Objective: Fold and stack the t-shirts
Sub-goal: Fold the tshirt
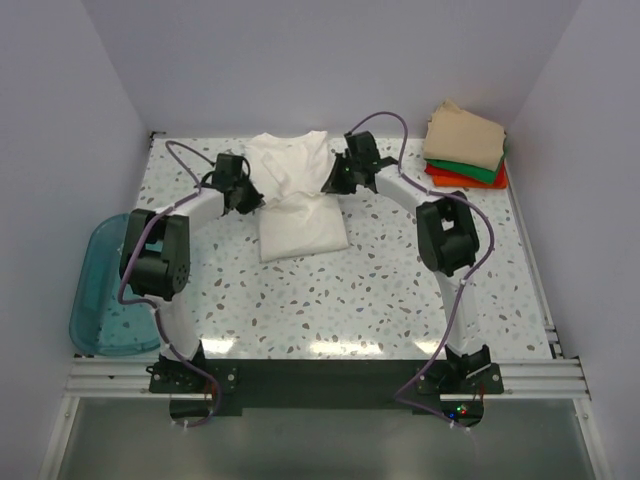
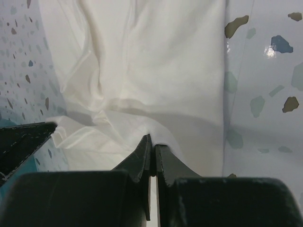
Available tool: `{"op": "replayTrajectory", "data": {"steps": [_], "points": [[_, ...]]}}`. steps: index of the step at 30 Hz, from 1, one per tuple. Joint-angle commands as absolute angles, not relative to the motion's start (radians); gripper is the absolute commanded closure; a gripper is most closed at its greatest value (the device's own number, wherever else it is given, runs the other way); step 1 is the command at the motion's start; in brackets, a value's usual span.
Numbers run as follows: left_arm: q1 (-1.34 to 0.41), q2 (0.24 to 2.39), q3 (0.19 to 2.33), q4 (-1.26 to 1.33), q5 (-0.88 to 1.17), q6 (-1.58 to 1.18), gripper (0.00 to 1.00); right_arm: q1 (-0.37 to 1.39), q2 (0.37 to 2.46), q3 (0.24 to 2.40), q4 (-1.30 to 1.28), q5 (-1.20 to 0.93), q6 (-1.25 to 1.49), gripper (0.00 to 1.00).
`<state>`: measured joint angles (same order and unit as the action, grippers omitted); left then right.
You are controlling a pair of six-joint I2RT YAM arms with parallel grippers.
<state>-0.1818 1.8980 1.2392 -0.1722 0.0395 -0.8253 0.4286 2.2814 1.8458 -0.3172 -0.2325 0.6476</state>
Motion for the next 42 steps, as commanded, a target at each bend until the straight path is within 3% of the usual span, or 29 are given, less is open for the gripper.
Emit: {"op": "replayTrajectory", "data": {"steps": [1, 12, 15, 16, 19, 21, 24, 31, 35, 42], "points": [[-0.152, 1.907, 1.289, -0.117, 0.06, -0.802, 1.0, 0.411, 2.295, 1.896, -0.262, -0.273, 0.666, 1.0], [-0.121, 1.939, 1.305, -0.091, 0.101, -0.787, 1.0, 0.376, 2.324, 1.93, -0.222, -0.328, 0.673, 1.0], [-0.111, 1.942, 1.321, -0.086, 0.13, -0.772, 0.72, 0.373, 2.336, 1.959, -0.229, -0.344, 0.673, 0.85], [-0.106, 1.933, 1.321, -0.08, 0.136, -0.769, 0.55, 0.368, 2.332, 1.959, -0.229, -0.345, 0.673, 0.74], [-0.1, 1.867, 1.296, -0.04, 0.144, -0.756, 0.39, 0.361, 2.295, 1.93, -0.216, -0.338, 0.661, 0.57], [-0.101, 1.812, 1.261, -0.029, 0.141, -0.756, 0.38, 0.362, 2.263, 1.914, -0.221, -0.331, 0.635, 0.5], [-0.117, 1.764, 1.209, -0.028, 0.147, -0.756, 0.44, 0.362, 2.22, 1.896, -0.239, -0.319, 0.6, 0.44], [-0.204, 1.801, 1.181, -0.015, 0.15, -0.744, 0.91, 0.429, 2.193, 1.835, -0.224, -0.308, 0.557, 0.46], [-0.229, 1.906, 1.259, 0.018, 0.195, -0.735, 0.99, 0.459, 2.253, 1.884, -0.242, -0.31, 0.535, 0.48], [-0.201, 2.057, 1.384, 0.038, 0.201, -0.715, 1.0, 0.453, 2.365, 1.971, -0.282, -0.319, 0.52, 0.5]]}}
